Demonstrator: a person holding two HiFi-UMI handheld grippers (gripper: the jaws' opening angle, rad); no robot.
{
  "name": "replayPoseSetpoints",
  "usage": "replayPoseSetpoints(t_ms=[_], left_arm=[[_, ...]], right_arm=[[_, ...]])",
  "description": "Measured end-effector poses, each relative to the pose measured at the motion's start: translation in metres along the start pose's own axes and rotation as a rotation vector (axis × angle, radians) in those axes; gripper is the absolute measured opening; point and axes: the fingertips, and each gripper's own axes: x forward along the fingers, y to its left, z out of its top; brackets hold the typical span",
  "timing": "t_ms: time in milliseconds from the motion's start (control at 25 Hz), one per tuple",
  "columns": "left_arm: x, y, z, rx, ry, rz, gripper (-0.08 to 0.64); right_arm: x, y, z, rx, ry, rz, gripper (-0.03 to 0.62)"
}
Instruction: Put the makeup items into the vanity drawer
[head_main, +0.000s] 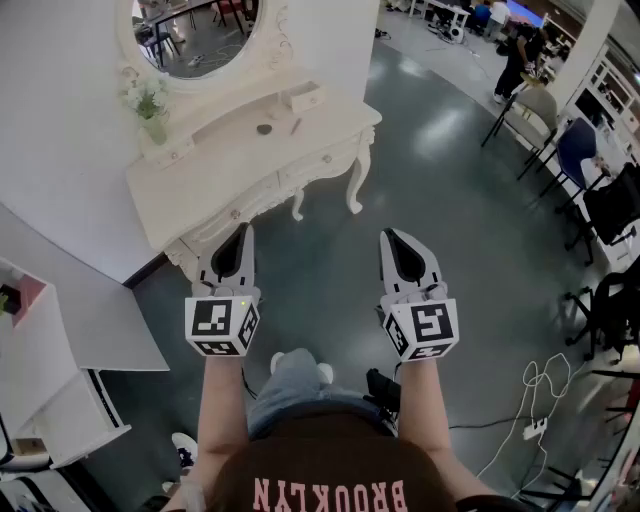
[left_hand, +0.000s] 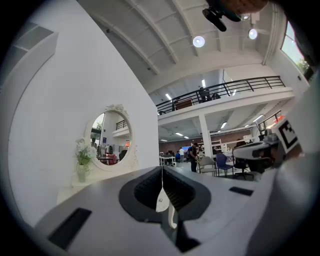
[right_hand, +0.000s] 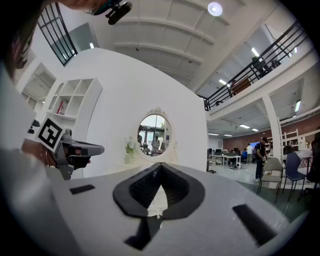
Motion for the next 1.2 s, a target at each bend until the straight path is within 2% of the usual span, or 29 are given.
replayPoseSetpoints(t_ms=[280,600,840,1200], left_arm=[[0.018,-0.005,-0.002,0.017,0.003,-0.011,0.006],[0.071,-0.007,-0.010,0.021,0.014,-0.051,0.006],[0.130,0.011,-0.020,0.007,0.024,-0.065,0.006],[0.249,0.064,-0.038,-0.022,0.060,-0.080,0.006]], right_arm=[[0.004,-0.016,-0.009,0.017,0.000,-0.020,-0.003],[0.037,-0.045,-0.014,0.027,-0.015,-0.028,-0.003],[0.090,-0.066,-0.025,0.030,0.018,-0.028,-0.003],[0.209,-0.099,-0.035,0.036,0.054,-0.020,-0.003]])
